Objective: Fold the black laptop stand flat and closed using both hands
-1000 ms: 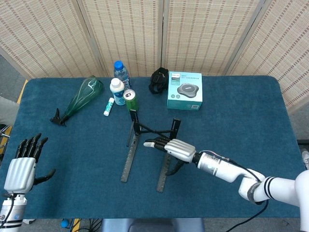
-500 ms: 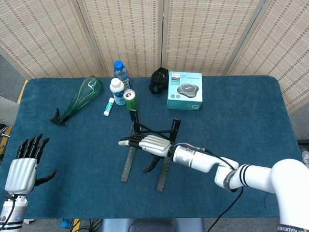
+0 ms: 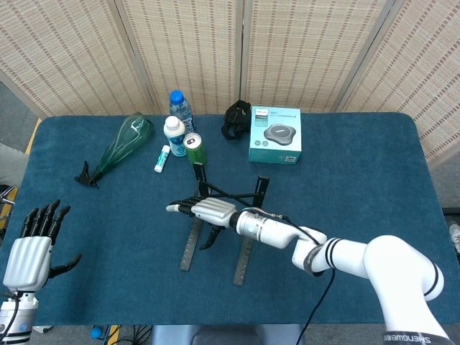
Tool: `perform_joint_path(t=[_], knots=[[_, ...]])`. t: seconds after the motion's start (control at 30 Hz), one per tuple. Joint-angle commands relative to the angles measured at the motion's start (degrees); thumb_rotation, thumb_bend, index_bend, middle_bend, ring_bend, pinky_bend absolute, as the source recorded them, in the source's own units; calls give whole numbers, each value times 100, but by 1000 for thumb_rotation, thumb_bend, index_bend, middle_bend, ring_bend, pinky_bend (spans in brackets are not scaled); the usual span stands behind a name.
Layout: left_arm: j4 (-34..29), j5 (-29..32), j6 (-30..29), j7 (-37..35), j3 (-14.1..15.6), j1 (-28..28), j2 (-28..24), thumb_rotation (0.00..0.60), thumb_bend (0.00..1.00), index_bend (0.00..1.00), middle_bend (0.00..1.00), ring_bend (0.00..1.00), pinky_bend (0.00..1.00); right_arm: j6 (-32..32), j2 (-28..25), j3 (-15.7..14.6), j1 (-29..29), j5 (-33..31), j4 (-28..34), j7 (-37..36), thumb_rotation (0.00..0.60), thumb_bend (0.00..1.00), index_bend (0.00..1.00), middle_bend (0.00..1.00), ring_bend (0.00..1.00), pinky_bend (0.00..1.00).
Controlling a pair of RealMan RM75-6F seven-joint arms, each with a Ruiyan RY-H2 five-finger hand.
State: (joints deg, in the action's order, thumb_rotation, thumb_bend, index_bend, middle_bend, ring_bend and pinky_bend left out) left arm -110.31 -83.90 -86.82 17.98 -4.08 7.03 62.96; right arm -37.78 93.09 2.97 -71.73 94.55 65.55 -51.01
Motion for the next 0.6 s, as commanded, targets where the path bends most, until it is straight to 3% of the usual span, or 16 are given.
perform_joint_path(t=[0.03, 0.6], knots=[[-3, -11, -2, -11, 5, -6, -11, 600, 147, 83, 12, 1, 0, 160, 153, -29, -78, -116, -205, -53, 600, 30, 0, 31, 0, 0], [13, -53, -44, -52, 15, -51, -33, 600, 148, 83, 12, 1, 0, 758, 595, 149, -204, -707, -1024, -2, 600, 27, 0, 31, 0, 0]])
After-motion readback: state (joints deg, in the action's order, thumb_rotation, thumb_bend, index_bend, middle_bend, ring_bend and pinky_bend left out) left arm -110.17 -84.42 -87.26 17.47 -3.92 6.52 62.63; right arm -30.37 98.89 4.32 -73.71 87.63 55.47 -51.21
